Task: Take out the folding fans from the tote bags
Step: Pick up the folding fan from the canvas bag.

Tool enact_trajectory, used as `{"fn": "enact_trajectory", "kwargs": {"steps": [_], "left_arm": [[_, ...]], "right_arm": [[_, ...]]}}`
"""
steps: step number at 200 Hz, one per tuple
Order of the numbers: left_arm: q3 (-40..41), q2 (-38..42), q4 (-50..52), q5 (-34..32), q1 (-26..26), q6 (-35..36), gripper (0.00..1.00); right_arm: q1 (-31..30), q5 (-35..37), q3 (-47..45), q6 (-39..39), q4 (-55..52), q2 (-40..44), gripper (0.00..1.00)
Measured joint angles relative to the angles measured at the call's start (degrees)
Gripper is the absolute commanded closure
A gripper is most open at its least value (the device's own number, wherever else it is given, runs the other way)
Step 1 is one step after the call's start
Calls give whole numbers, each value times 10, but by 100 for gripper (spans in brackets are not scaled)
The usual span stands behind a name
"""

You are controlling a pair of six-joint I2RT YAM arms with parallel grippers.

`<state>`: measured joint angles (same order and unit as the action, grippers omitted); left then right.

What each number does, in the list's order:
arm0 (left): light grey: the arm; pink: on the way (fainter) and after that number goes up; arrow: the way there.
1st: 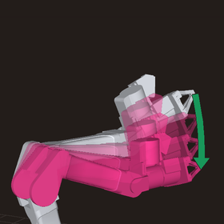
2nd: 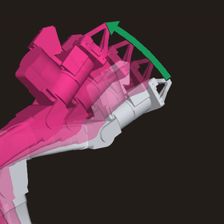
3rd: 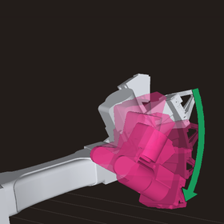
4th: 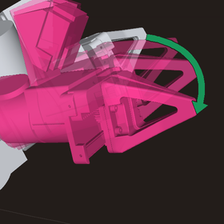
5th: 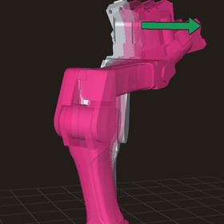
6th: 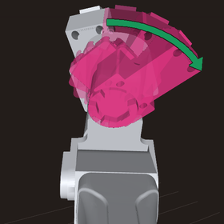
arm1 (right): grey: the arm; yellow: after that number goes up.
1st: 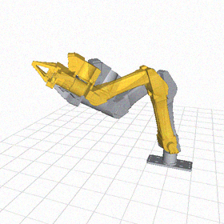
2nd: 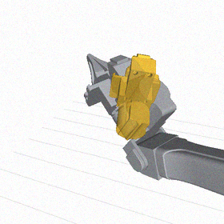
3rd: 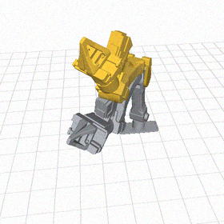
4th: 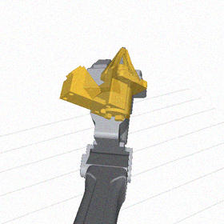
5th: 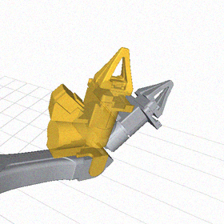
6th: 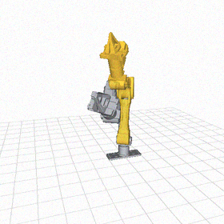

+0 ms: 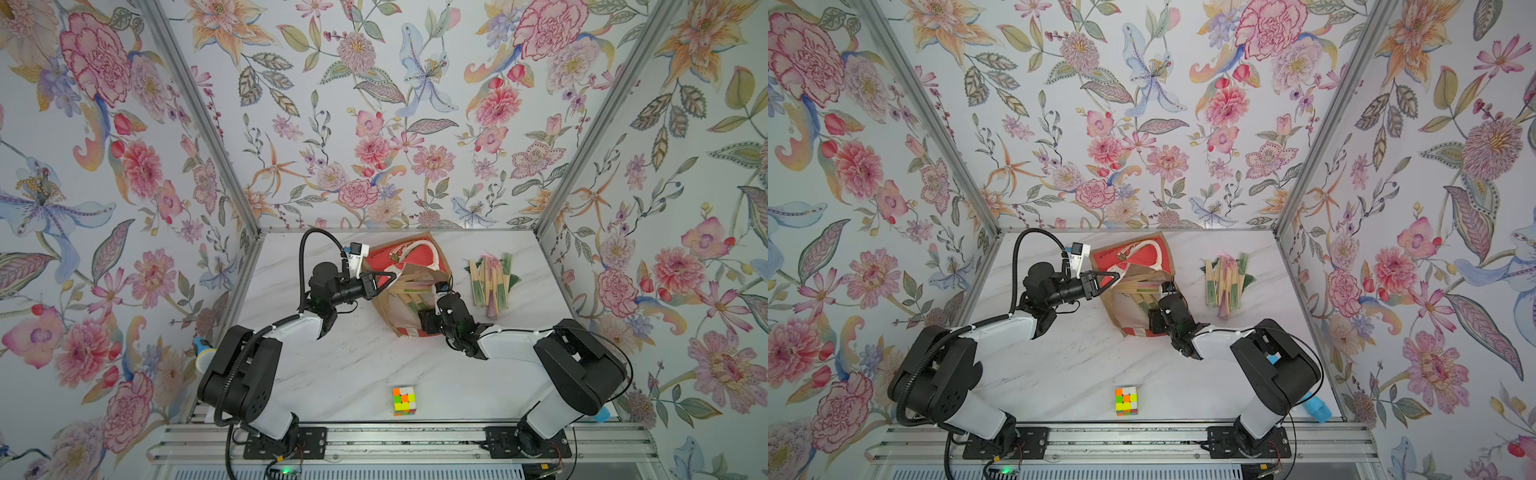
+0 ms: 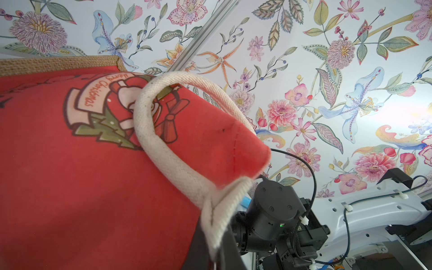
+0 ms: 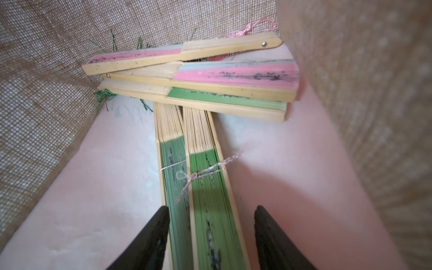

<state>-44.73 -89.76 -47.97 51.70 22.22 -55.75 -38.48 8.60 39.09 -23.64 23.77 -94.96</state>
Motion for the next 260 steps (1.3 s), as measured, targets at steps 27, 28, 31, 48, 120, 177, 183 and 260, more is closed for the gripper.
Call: {"fn": "enact_trajectory", "kwargs": {"steps": [27, 28, 31, 48, 120, 177, 183, 260], "left_arm": [[0, 0, 0, -1, 0, 0, 100], [0, 0, 0, -1, 0, 0, 100], [0, 0, 0, -1, 0, -1, 100], [0, 0, -4, -1, 0, -5, 100], [3, 0, -33, 2, 0, -28, 100], [3, 0, -36, 2, 0, -33, 100], [3, 0, -35, 2, 0, -32, 100], [3, 1, -4, 2, 0, -4, 100]], "right_arm": [[0, 4, 23, 0, 27, -36, 40], [0, 4, 24, 0, 28, -37, 40], [0, 5, 26, 0, 30, -41, 40], [0, 12, 36, 3, 50, -63, 40], [-38, 77, 33, 63, 118, -89, 39], [-59, 125, 14, 122, 154, -87, 38], [-59, 129, 14, 126, 154, -87, 38], [-68, 180, 77, 195, 133, -88, 37]]}}
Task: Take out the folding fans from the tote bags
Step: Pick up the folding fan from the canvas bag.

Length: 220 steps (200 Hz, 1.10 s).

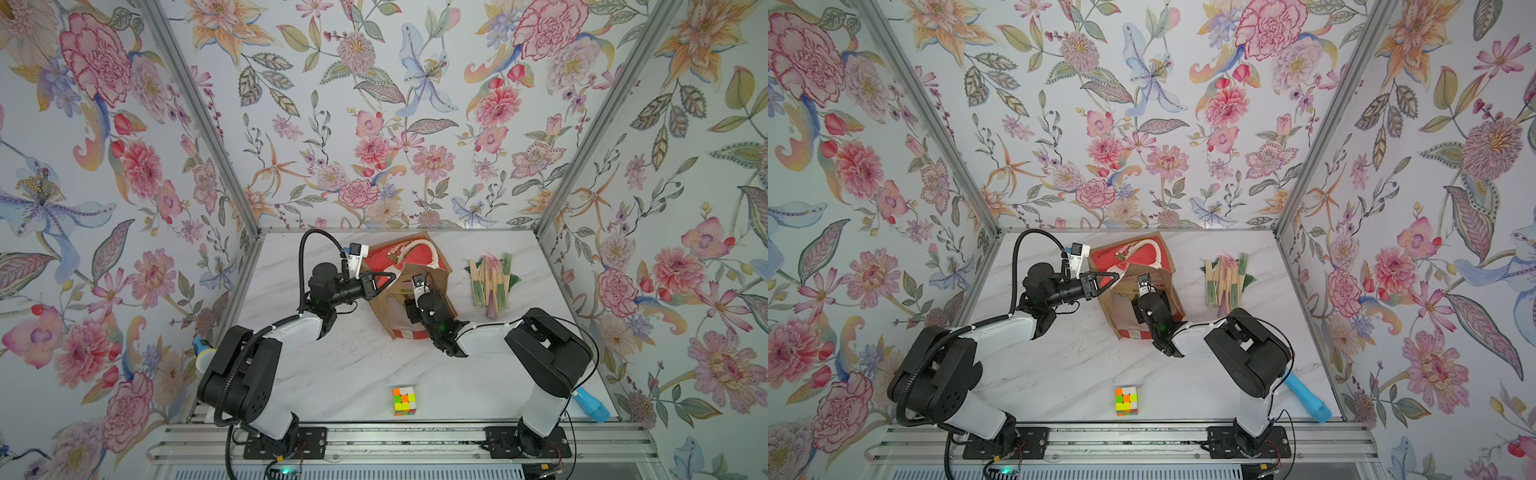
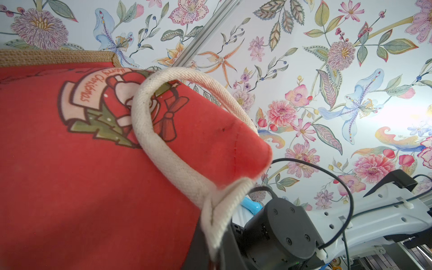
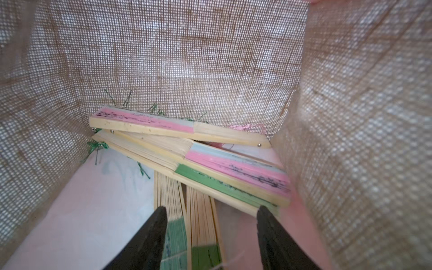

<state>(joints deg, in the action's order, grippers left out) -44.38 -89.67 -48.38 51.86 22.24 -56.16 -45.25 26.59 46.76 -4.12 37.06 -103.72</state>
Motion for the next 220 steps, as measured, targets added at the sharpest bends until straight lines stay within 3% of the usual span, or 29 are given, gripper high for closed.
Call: {"fn": "enact_trajectory", "kwargs": {"steps": [79, 220], "left_arm": [[0, 0, 2, 0, 0, 2, 100], [0, 0, 2, 0, 0, 2, 100]], "right_arm": [[28, -76, 99, 18, -106, -53, 36], [74, -151, 41, -43, -112, -36, 37]]}}
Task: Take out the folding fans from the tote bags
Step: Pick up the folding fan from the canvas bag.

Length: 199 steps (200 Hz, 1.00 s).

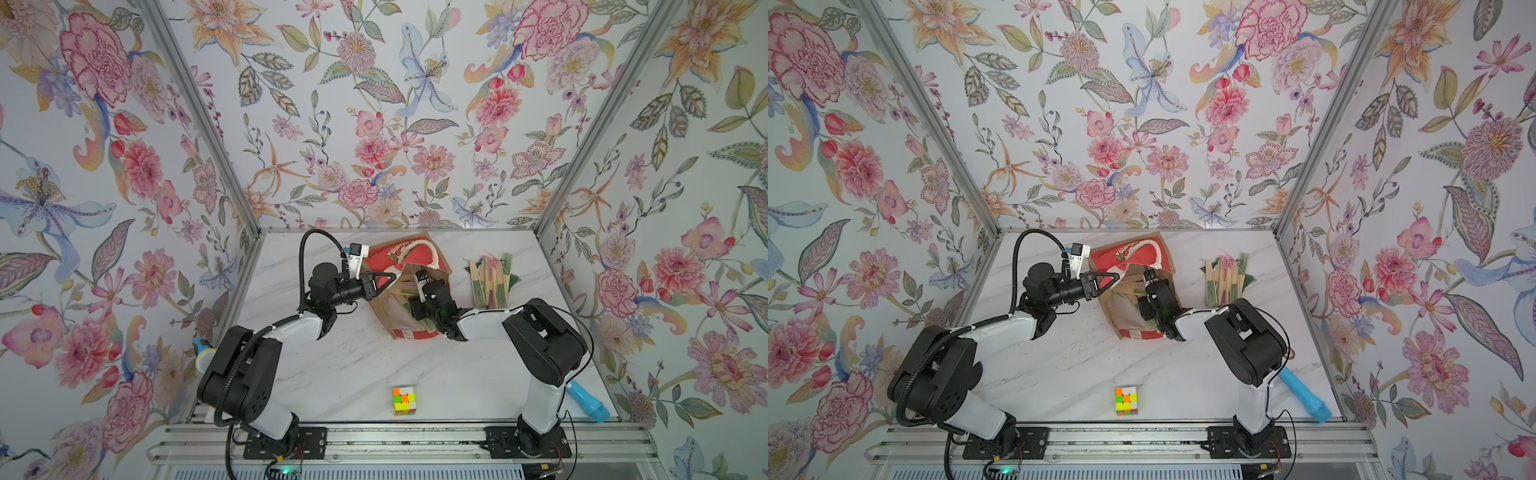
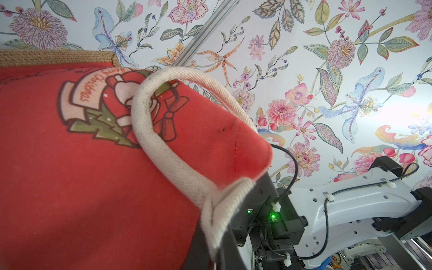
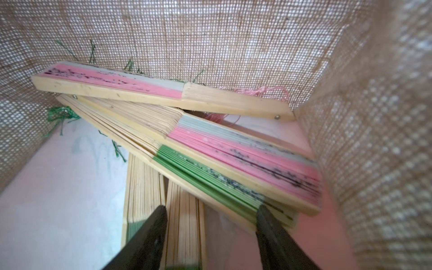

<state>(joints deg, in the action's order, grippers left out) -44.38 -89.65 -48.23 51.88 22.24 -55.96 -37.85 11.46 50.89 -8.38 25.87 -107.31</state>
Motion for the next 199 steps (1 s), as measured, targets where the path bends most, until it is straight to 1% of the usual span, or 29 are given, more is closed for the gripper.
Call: {"fn": "enact_trajectory", "kwargs": {"steps": [43, 84, 165, 199], "left_arm": [[0, 0, 0, 0, 0, 0, 100], [0, 0, 0, 0, 0, 0, 100], [0, 0, -2, 0, 0, 0, 100], [0, 0, -3, 0, 0, 0, 100]], "right_arm": [[0, -40, -38, -9, 31, 22, 37], [20, -79, -46, -21, 37, 33, 37], [22, -121, -45, -26, 33, 33, 37], [22, -126, -43, -29, 28, 30, 38]]}}
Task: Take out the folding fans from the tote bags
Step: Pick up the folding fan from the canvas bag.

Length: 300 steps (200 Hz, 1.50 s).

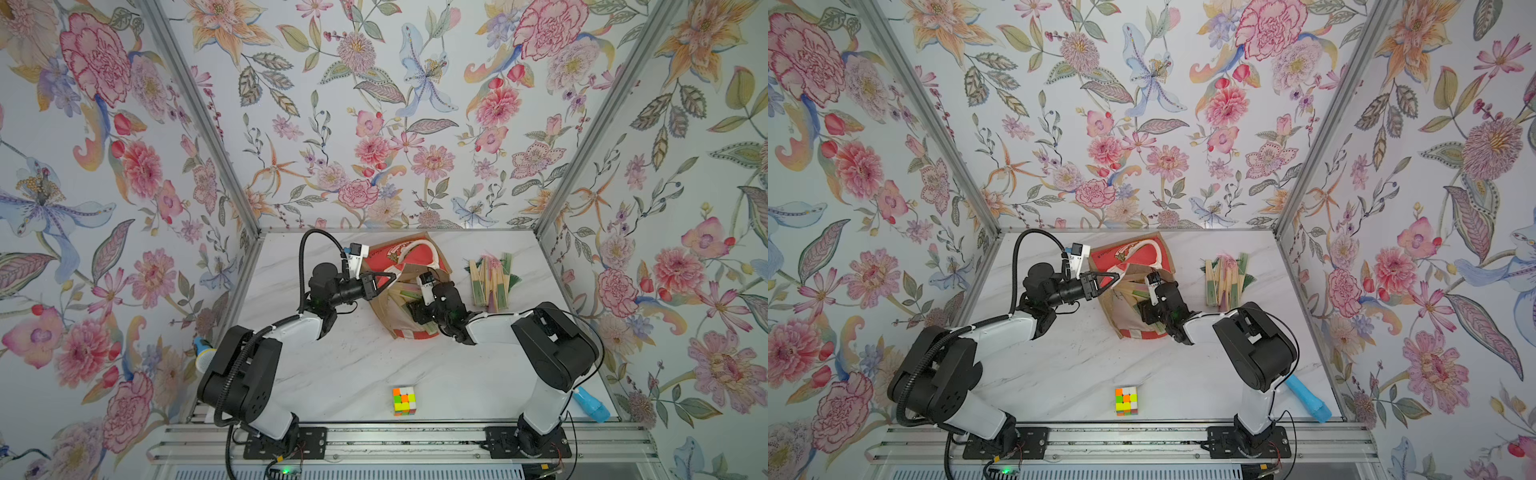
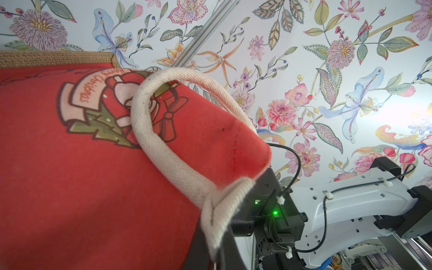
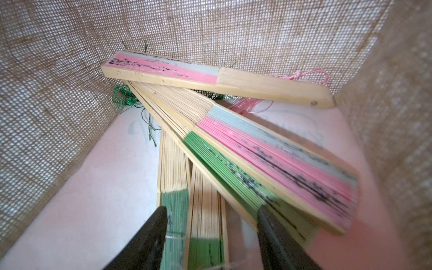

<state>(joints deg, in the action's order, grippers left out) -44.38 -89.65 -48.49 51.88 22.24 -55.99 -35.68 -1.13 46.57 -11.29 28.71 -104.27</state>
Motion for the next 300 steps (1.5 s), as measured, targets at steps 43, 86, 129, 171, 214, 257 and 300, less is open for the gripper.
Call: {"fn": "enact_trajectory", "kwargs": {"steps": [43, 86, 129, 171, 214, 257, 300], "left_arm": [[0, 0, 0, 0, 0, 0, 100], [0, 0, 0, 0, 0, 0, 100], [0, 0, -2, 0, 0, -2, 100], [0, 0, -3, 0, 0, -3, 100], [0, 0, -4, 0, 0, -4, 100], [0, 0, -5, 0, 0, -4, 100], [0, 0, -6, 0, 0, -4, 100]], "right_arm": [[0, 1, 2, -2, 3, -8, 39], [0, -3, -17, -3, 31, -3, 38], [0, -20, -57, -6, 38, 39, 38], [0, -40, -63, -6, 35, 57, 37], [0, -57, -48, -6, -9, 56, 37], [1, -53, -24, -12, -50, 41, 37], [6, -55, -5, -22, -85, 22, 38]]}}
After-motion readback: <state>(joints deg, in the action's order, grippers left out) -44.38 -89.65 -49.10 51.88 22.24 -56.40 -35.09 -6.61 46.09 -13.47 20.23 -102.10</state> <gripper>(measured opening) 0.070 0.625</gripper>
